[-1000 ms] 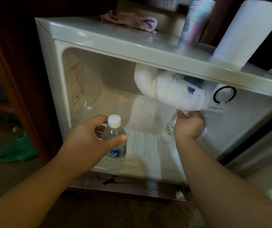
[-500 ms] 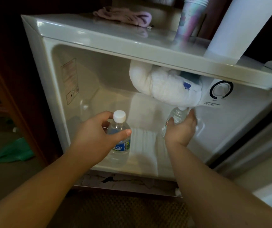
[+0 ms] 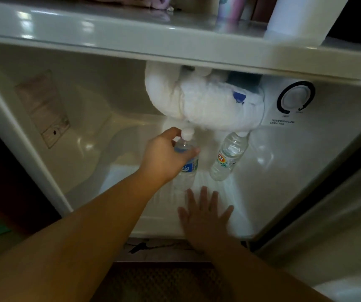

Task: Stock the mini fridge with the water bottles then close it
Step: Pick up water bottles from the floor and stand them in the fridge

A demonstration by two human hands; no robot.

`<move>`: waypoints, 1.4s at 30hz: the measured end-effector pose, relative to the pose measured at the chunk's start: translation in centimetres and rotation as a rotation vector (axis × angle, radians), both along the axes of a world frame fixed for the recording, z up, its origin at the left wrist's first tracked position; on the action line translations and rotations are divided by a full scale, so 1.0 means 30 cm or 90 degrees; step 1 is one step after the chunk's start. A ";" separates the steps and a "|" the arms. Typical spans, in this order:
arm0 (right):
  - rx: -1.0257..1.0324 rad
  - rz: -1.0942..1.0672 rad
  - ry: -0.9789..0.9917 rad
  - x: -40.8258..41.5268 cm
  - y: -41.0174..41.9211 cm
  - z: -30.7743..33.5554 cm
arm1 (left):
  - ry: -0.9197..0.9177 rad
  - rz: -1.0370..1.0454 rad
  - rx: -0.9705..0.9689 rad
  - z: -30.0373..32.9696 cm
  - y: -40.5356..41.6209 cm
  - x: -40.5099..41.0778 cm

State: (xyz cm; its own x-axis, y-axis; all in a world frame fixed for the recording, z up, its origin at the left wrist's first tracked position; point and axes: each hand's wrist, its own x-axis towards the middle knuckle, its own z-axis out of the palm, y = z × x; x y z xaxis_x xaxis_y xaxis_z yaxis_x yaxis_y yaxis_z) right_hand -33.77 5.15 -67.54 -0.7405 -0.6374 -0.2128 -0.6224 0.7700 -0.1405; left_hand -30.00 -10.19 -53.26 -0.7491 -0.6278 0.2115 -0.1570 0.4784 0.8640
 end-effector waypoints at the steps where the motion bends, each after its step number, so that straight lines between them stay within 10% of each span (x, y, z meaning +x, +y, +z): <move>1: -0.005 -0.002 0.005 0.001 -0.002 -0.002 | 0.006 -0.001 0.000 -0.014 -0.004 -0.023; 42: -0.016 -0.011 -0.037 -0.011 -0.005 0.011 | -0.012 -0.023 -0.022 -0.048 0.083 -0.290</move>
